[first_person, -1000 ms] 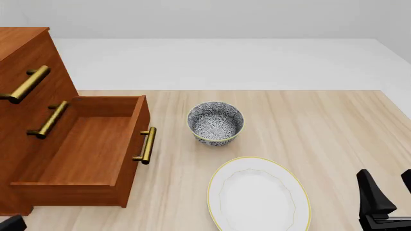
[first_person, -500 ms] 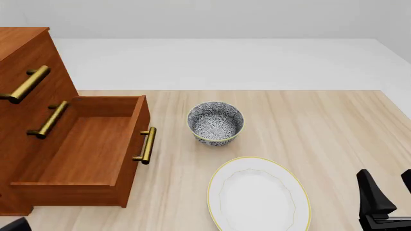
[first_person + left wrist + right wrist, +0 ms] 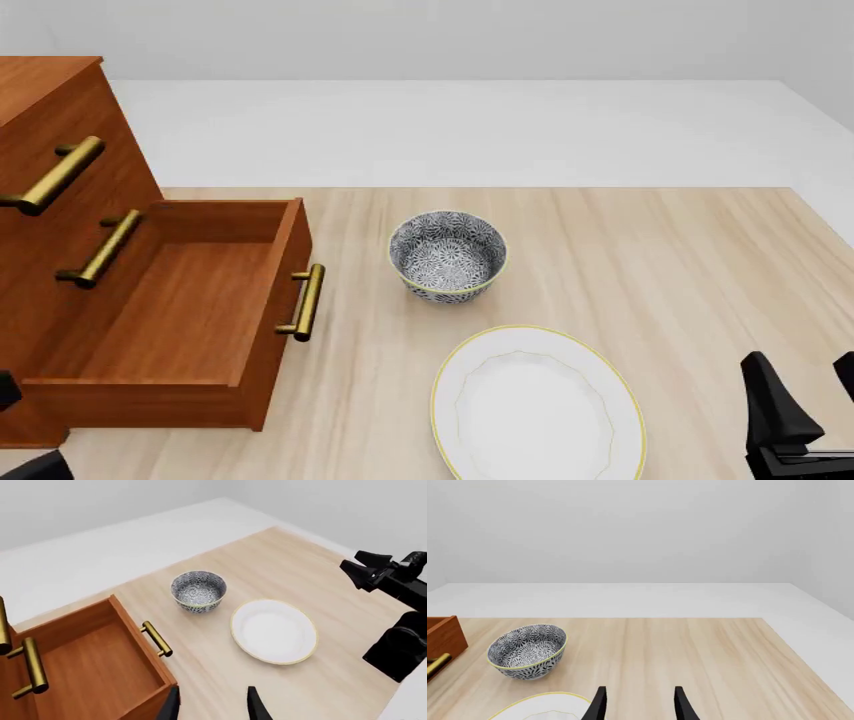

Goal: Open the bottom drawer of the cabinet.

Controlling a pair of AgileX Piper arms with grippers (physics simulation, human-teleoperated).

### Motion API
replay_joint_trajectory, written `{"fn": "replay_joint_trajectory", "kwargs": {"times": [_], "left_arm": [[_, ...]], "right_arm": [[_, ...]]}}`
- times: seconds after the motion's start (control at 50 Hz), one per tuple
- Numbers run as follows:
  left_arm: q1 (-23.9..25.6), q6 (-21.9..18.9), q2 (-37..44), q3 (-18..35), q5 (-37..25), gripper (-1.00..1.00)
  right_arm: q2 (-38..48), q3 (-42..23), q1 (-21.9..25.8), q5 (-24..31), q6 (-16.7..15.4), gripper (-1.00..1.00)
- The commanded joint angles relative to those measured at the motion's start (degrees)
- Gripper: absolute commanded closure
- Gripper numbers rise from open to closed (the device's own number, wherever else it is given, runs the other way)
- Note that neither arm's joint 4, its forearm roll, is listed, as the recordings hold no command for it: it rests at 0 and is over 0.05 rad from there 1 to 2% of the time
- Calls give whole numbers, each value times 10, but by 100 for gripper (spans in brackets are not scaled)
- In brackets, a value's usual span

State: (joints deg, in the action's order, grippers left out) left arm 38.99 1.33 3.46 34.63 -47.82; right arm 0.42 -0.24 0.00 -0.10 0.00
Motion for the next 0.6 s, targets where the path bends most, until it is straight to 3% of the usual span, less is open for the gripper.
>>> {"fn": "replay_joint_trajectory", "kwargs": {"times": [0.02,0.14,0.32,0.6], "left_arm": [[36,-6,33,19,32,-100],[78,-5,54,15,50,-100],[91,-14,65,16,58,-100],[69,-29,71,21,55,-100]], "right_arm": [[0,0,0,0,0,-100],[0,0,0,0,0,-100],[0,0,0,0,0,-100],[0,0,0,0,0,-100]]}}
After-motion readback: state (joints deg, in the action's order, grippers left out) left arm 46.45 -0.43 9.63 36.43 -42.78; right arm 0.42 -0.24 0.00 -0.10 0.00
